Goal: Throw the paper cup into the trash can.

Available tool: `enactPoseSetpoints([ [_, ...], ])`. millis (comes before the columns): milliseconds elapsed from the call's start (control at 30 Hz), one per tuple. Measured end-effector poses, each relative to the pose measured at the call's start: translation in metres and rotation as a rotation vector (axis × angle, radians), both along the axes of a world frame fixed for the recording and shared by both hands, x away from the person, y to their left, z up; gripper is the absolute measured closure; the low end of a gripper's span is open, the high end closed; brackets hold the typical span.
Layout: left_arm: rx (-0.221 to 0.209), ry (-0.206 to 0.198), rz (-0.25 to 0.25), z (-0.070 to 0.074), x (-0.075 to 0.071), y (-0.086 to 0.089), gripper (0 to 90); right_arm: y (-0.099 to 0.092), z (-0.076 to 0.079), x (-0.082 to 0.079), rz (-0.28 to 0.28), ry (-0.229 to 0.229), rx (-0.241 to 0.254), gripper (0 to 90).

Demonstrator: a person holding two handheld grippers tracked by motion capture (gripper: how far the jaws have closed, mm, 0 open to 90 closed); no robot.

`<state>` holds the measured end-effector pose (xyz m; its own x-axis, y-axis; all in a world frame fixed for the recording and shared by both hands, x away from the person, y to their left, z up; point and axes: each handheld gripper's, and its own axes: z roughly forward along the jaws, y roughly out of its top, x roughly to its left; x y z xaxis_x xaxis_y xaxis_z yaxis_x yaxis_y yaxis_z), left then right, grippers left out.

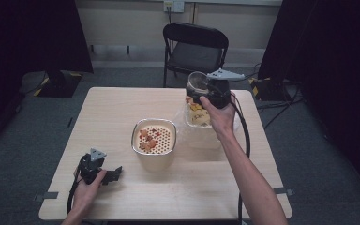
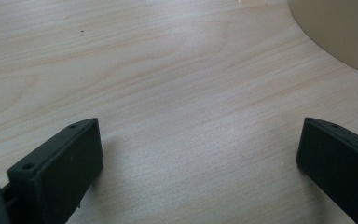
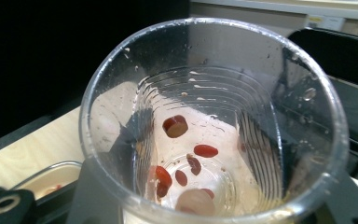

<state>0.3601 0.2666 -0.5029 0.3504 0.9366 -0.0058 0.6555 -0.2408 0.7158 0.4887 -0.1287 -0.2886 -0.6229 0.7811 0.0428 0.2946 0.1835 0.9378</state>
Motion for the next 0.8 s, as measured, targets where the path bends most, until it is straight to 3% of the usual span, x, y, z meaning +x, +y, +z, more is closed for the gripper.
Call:
enactPoseSetpoints([
  [233,-0.001,0.0,0.001,0.0,0.0,0.0,0.0,-0.024,-0.012,0.012,-0.088,0.048,-0.034,33.0],
  [467,0.001,0.0,0.0,0.0,0.0,0.0,0.0,-0.029,-0.02,0.02,-0.125,0.078,-0.047,15.7],
  [667,-0.001,0.0,0.0,0.0,0.0,0.0,0.0,-0.031,-0.018,0.016,-0.117,0.064,-0.035,14.8],
  [800,0.0,0.0,0.0,0.0,0.0,0.0,0.0,-0.033,-0.018,0.005,-0.096,0.047,-0.042,15.5],
])
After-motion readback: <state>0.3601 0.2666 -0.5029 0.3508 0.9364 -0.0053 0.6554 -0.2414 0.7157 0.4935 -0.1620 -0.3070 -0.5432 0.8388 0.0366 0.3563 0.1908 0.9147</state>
